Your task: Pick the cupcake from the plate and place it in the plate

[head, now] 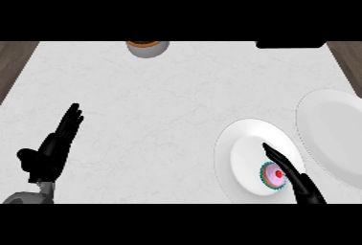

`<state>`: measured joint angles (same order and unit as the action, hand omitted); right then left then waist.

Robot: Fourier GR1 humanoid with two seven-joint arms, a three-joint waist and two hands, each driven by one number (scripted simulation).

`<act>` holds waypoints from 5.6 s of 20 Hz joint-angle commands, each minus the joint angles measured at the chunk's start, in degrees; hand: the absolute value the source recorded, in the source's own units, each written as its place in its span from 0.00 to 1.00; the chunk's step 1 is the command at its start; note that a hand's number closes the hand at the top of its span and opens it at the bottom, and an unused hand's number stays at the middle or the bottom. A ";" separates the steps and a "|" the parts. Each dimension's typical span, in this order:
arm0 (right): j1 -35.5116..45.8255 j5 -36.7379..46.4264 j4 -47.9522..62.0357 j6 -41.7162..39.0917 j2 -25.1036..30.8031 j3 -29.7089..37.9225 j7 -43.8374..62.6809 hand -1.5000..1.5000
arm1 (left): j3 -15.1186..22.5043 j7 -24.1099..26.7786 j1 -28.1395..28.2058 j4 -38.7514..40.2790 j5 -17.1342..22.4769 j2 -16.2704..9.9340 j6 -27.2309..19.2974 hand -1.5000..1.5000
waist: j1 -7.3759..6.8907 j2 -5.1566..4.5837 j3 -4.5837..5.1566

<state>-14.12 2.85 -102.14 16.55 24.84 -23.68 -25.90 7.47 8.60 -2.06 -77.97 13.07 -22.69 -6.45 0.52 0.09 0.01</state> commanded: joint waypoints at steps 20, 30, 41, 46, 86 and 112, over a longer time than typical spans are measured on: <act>-0.78 19.48 -12.58 -16.90 19.25 3.61 40.00 0.00 | -2.89 0.49 -3.01 3.60 -2.32 2.14 2.78 0.50 | -0.72 -0.14 0.02; 1.44 26.98 -7.51 -23.39 14.46 2.83 43.59 0.00 | -1.75 -2.58 2.07 -4.68 -6.18 4.69 1.07 0.50 | -0.77 0.00 -0.03; 3.74 37.95 3.25 -23.19 5.33 3.89 38.81 0.00 | -7.17 -2.75 -1.13 0.23 -6.88 5.32 6.35 0.50 | -0.44 -0.04 -0.01; 12.56 39.35 12.05 -26.86 0.55 6.13 39.65 0.00 | -7.16 -0.95 -0.32 -0.14 -8.08 7.03 7.57 0.50 | -0.72 -0.09 -0.02; 3.79 9.66 71.58 -19.28 37.21 68.02 -34.85 1.00 | -10.49 0.51 -1.31 3.28 -10.39 7.81 9.23 0.50 | -0.32 -0.05 -0.08; 24.63 16.56 47.83 -20.08 23.90 47.36 -5.17 1.00 | -12.83 2.47 -1.96 5.47 -11.17 8.14 12.52 0.50 | -1.24 -0.26 0.00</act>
<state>4.05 16.72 -55.61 -4.72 50.37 27.59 -35.04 -3.94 8.39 -3.08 -75.81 1.28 -13.19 3.72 -0.26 -0.02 0.04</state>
